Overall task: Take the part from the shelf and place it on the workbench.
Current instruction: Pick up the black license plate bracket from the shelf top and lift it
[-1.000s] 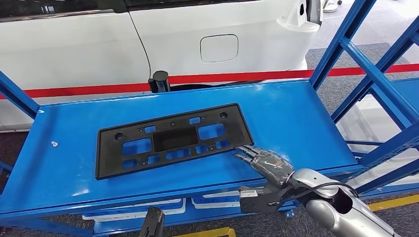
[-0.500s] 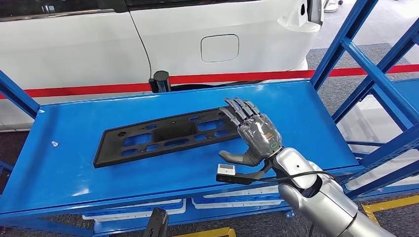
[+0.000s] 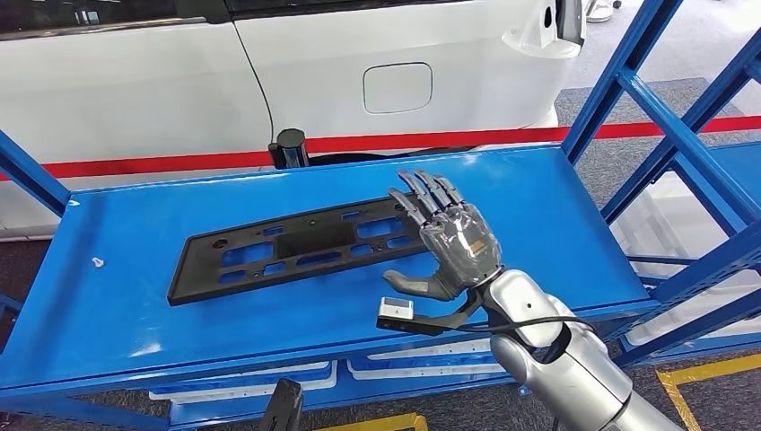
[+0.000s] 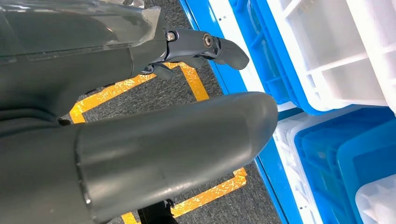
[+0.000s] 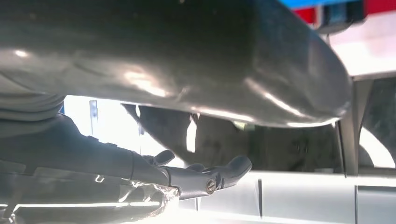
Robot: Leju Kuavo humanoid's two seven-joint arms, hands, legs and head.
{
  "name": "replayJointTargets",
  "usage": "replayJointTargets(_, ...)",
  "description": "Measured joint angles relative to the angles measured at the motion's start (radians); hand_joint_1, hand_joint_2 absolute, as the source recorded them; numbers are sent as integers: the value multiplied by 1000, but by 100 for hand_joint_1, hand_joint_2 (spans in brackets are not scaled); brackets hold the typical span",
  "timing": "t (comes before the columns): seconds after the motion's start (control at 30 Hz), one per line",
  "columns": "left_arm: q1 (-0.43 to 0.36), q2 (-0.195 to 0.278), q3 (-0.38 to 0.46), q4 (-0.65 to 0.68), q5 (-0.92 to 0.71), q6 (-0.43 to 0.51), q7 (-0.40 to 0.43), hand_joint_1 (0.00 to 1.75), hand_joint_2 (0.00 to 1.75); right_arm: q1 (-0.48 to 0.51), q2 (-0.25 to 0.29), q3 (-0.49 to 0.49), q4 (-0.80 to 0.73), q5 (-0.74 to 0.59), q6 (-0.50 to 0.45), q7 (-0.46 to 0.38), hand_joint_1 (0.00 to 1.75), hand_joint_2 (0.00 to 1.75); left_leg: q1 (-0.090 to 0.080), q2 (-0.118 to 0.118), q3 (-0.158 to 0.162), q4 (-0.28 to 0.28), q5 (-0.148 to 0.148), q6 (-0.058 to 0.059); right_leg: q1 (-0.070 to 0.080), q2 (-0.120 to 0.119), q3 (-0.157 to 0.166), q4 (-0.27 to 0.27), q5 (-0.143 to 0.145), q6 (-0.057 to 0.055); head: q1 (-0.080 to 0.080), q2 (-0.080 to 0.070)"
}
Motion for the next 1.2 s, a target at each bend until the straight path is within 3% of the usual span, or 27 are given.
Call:
replayJointTargets(0.17,-1,1,0,0,-3,1,10,0,0,2,88,1,71,-41,55,2,0,0,1,0,0,0,0,0,1,0,0,0,0,0,0,0)
replayJointTargets(0.3,-1,2,0,1,-4,3,10,0,0,2,127,0,118,-55,60,3,0,0,0,0,0,0,0,0,1,0,0,0,0,0,0,0)
replayJointTargets(0.8,-1,3,0,1,-4,4,11,0,0,2,160,-5,169,-65,66,2,0,0,0,0,0,0,0,0,0,0,0,0,0,0,0,0)
replayJointTargets(0.93,-1,3,0,1,-4,4,12,0,0,2,180,-19,204,-67,70,8,0,175,0,0,0,0,0,0,0,0,0,0,0,0,0,0)
replayJointTargets(1.2,-2,3,-2,1,-13,-6,34,0,0,-20,253,-57,318,-33,99,21,0,175,0,0,0,0,0,0,0,0,0,0,0,0,0,0)
